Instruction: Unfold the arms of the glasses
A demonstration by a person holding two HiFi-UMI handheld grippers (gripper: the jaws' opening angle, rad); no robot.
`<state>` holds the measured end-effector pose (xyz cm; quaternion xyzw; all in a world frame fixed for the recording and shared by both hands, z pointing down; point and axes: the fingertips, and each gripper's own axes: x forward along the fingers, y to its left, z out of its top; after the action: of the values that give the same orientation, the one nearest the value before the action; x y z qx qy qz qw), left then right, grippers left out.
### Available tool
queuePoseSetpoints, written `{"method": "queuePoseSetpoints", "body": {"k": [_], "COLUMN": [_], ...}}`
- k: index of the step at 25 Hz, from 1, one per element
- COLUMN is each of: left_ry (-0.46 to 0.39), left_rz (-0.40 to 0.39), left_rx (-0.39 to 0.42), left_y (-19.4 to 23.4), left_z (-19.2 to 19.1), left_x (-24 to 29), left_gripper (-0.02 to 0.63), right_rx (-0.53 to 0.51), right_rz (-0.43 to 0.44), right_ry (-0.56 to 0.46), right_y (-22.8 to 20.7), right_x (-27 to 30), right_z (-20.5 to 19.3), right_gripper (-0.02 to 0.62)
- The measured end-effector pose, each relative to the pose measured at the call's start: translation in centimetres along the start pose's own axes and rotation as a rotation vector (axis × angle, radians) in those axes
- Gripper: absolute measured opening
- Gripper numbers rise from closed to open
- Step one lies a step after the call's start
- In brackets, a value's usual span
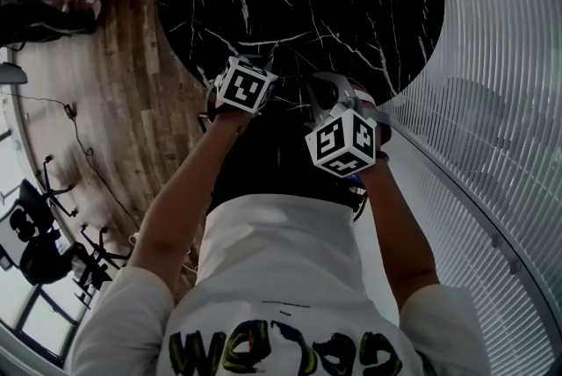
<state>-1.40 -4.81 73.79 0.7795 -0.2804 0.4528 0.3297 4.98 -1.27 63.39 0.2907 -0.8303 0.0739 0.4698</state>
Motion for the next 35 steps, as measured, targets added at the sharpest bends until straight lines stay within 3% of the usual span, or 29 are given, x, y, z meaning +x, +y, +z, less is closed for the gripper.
{"method": "queuePoseSetpoints", "body": {"k": [11, 17, 24, 31, 35], "left_ry": [-0.015, -0.023, -0.092, -0.254, -0.418], "left_rz": [-0.002, -0.006, 0.002, 0.024, -0.049], "left_rx": [0.003, 0.018, 0.004, -0.038, -0.047], "left_y": [0.4, 0.5, 1.2, 1.2, -1.1], "left_z": [-0.1, 0.2, 1.0, 4.6, 7.5], "left_x": [0.7, -0.3, -1.1, -6.8, -12.0], "left_gripper": [0.012, 0.049, 0.075, 0.077, 0.011], "right_rx": [0.010, 0.022, 0.057, 0.199, 0.313], "right_rz": [0.001, -0.006, -0.018, -0.056, -0.062], "right_ry": [0.007, 0.006, -0.010, -0.128, -0.248], "right_y": [0.8, 0.5, -0.2, -2.6, -4.4], "right_x": [0.2, -0.6, -1.2, -4.0, -7.2], "right_z": [-0.8, 0.0, 0.0, 2.0, 4.9], "right_gripper": [0.002, 0.002, 0.002, 0.002, 0.002]}}
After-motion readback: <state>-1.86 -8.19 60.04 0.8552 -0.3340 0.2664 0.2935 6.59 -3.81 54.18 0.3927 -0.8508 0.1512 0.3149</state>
